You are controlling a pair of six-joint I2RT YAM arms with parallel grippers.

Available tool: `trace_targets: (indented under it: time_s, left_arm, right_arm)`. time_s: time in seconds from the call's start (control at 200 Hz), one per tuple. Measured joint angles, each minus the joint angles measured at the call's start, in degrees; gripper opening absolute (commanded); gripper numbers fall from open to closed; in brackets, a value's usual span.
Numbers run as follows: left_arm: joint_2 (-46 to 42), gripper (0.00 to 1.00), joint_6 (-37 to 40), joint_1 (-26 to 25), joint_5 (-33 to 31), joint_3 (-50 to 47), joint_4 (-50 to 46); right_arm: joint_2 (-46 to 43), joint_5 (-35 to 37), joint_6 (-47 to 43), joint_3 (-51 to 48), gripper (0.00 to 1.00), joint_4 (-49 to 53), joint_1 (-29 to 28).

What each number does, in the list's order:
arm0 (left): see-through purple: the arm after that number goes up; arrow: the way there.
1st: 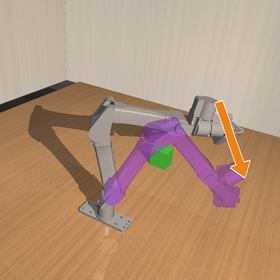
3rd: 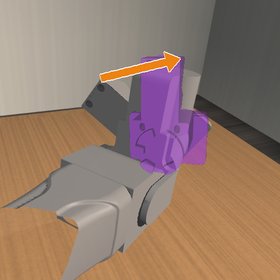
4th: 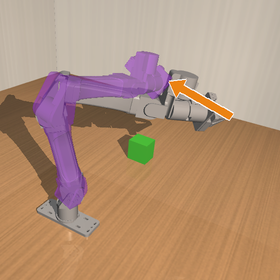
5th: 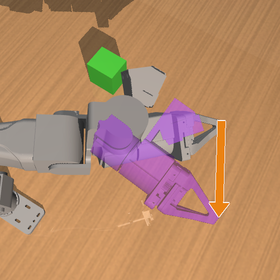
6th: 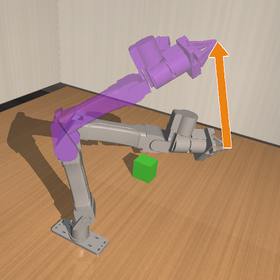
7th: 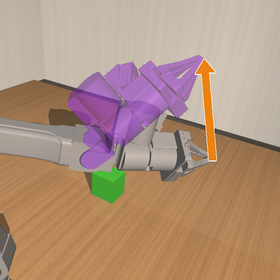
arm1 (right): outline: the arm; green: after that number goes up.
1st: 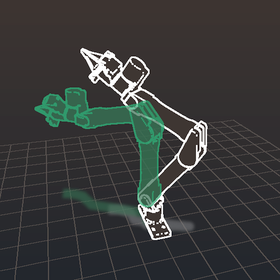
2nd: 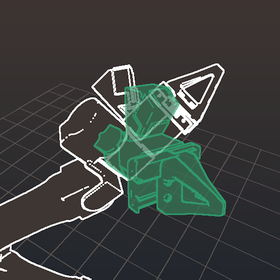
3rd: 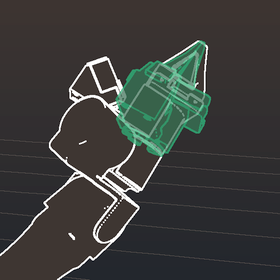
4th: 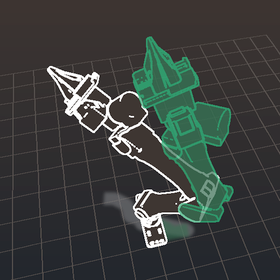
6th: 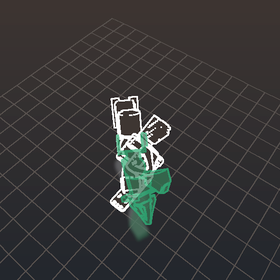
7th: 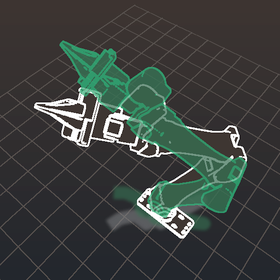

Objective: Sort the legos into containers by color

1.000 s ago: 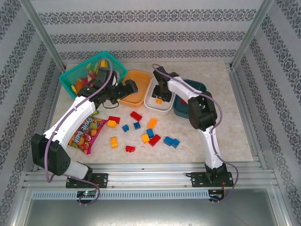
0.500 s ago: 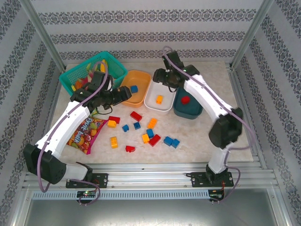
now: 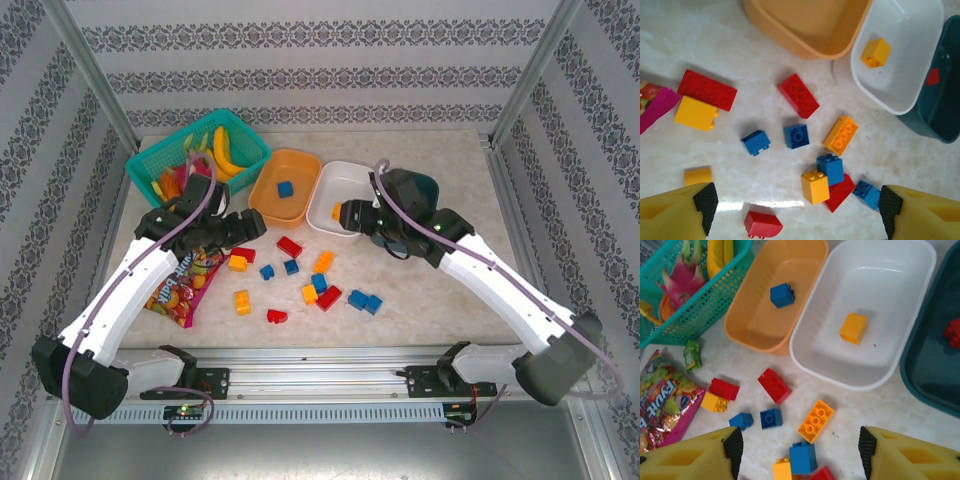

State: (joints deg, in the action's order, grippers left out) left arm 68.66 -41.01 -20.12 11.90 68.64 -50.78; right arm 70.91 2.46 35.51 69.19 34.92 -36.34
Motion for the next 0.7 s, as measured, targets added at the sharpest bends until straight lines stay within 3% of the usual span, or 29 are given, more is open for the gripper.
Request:
trace_targets:
  time_s: [0.33, 0.699]
  left_arm:
    - [-3.80, 0.85, -0.35, -0.68, 0.24, -5.35, -1.88]
    - [-5.51, 0.84, -3.21, -6.86, 0.42, -10.49, -1.95]
  right_arm:
    - [-6.40, 0.02, -0.79, -8.59, 0.64, 0.63, -4.48]
    - [-9.92, 0.48, 2.97, -13.11, 0.63, 5.49, -5.18]
